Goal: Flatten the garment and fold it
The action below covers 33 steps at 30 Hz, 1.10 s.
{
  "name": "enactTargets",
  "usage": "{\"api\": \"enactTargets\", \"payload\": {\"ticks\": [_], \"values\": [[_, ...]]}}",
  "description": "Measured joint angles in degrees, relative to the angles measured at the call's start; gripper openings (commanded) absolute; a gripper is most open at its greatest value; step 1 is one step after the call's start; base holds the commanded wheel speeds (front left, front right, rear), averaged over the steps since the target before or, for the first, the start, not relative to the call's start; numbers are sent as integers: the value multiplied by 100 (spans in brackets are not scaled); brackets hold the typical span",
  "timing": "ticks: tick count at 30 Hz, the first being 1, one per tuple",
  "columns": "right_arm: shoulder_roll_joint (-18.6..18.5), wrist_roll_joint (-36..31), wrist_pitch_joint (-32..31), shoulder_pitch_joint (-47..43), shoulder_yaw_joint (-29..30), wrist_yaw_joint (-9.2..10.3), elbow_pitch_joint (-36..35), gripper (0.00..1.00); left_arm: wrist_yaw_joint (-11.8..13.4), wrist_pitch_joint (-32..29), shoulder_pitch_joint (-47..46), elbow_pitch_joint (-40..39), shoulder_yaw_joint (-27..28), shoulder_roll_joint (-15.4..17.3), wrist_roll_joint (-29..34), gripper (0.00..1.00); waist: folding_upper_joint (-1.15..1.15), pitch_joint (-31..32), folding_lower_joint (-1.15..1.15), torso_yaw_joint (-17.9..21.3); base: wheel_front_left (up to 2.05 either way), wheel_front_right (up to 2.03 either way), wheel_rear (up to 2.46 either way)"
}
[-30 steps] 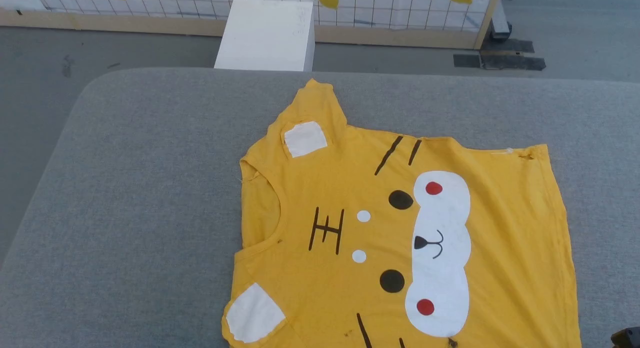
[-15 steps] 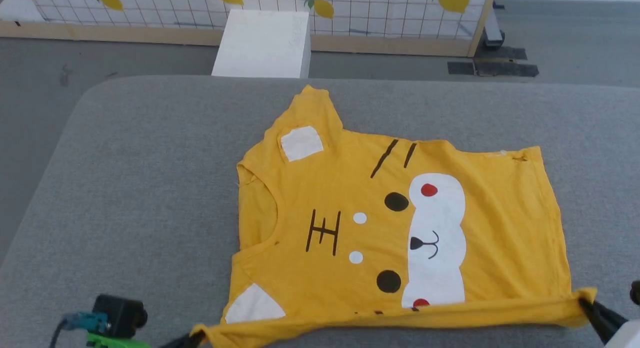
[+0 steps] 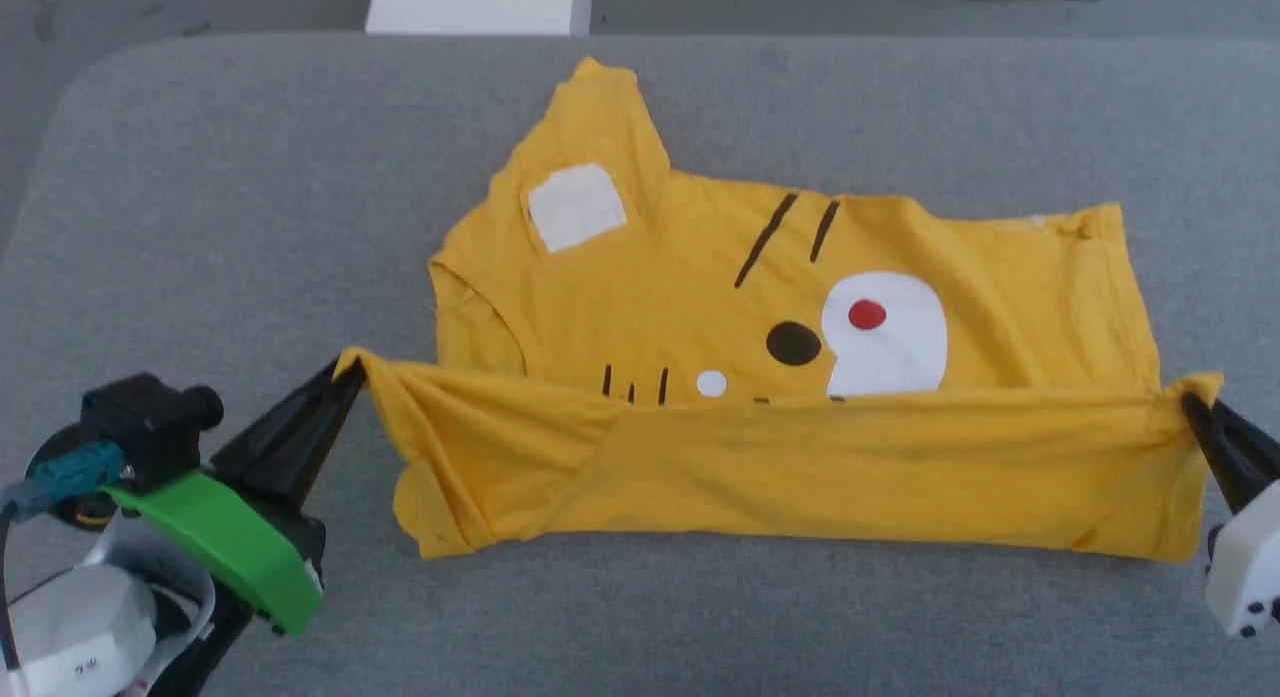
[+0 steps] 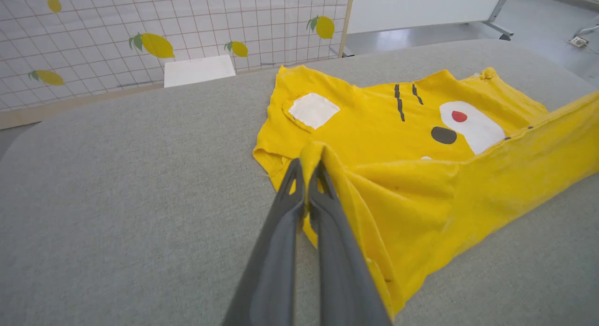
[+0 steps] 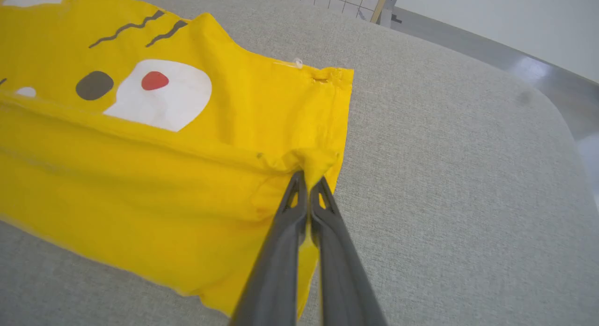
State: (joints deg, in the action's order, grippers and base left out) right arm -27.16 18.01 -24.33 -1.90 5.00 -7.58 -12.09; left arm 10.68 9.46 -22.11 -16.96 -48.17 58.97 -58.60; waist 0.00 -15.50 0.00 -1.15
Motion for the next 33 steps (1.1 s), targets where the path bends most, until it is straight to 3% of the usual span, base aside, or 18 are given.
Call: {"api": "enactTargets", "payload": {"ticks": [12,13,14,15,17,18,19,20,27,31,33], "values": [[160,-59,105,638,-513,0,907,0,-705,302,-291,1672,-138,-887,105,0,0,-803,1,116,0,0,0],[169,-58,146,683,-533,0,978,0,-765,314,-325,1827,-153,-971,105,3,0,-846,1,120,0,0,0],[170,-56,152,709,-542,0,1011,0,-793,322,-346,1903,-159,-1016,104,18,0,-865,1,120,0,0,0],[175,-38,166,750,-550,0,1061,0,-844,319,-382,2014,-185,-1080,104,26,0,-891,1,119,0,0,0],[182,-18,174,821,-555,0,1125,0,-914,315,-430,2183,-191,-1198,53,36,0,-920,1,107,0,0,0],[182,-11,196,855,-564,0,1154,42,-949,314,-448,2259,-201,-1254,7,47,0,-923,1,97,0,0,0],[185,8,213,889,-572,0,1187,95,-970,314,-458,2326,-202,-1298,-23,62,0,-916,1,90,0,0,0],[196,30,221,911,-569,0,1223,100,-1003,318,-461,2376,-177,-1358,-87,100,0,-899,1,83,0,0,0],[267,230,328,820,-495,0,1220,100,-1006,444,-274,2199,116,-1473,-394,100,0,-590,1,57,0,0,0],[323,261,495,476,-221,0,922,100,-636,509,248,1769,634,-1472,-413,100,0,-299,1,41,0,0,0],[431,155,677,258,13,0,747,100,-357,512,587,1454,1160,-1578,-201,100,0,-138,1,27,0,0,0]]}}
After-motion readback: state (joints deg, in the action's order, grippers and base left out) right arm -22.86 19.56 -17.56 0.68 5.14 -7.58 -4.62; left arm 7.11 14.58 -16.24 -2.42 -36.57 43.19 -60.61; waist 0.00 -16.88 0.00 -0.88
